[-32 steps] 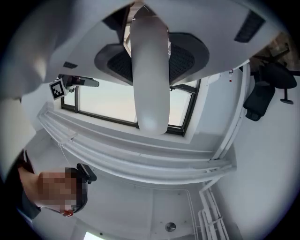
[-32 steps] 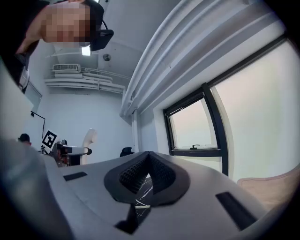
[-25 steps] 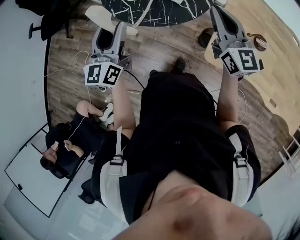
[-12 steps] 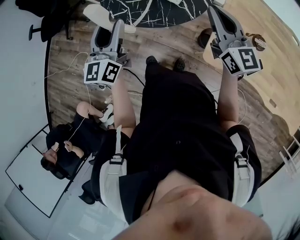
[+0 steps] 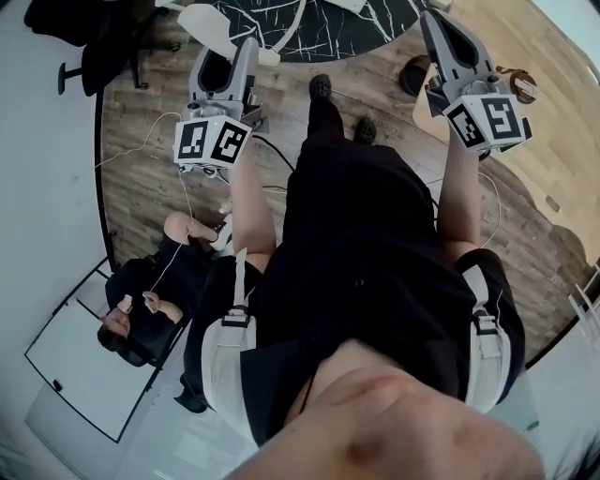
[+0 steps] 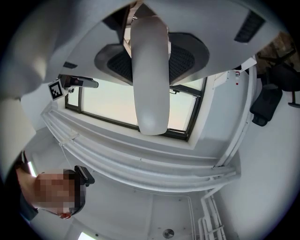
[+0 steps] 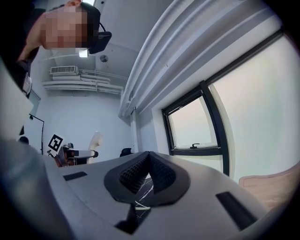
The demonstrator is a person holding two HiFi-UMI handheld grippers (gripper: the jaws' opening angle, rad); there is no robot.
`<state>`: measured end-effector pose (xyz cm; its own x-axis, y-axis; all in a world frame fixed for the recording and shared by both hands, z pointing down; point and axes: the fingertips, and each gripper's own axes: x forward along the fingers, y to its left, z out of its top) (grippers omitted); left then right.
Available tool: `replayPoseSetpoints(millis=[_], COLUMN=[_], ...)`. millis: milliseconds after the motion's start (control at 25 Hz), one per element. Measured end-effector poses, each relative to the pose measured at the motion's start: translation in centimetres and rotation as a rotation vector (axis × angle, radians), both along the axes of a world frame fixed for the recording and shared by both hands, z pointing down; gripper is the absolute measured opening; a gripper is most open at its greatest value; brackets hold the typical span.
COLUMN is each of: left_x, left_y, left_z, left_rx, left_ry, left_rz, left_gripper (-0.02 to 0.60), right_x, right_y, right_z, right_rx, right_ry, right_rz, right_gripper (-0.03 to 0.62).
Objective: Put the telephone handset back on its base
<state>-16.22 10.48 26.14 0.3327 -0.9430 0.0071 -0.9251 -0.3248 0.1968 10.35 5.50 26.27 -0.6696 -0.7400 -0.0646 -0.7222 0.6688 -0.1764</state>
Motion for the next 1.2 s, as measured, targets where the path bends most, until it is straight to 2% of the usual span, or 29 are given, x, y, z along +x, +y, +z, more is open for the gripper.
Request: replayPoseSetpoints(millis=[680,1200], left_x=[-3.2,-4.4], left_y=[-14.0,-22.6], left_z=[1.6,4.9], left_rx=[-0.044,-0.129], left_ry=[0.020,0.036], left_rz=[0.160,0.333], left_gripper=[0.225,0.225], right_x=[-2.9,-5.0], right_y=[-10.0,-14.5], right_z=[-0.3,0.5], right_rx=[-0.032,-0.067], right_ry=[0.033,0.063], right_rz=[0.154,0.311], right_gripper=[0.029,0.029])
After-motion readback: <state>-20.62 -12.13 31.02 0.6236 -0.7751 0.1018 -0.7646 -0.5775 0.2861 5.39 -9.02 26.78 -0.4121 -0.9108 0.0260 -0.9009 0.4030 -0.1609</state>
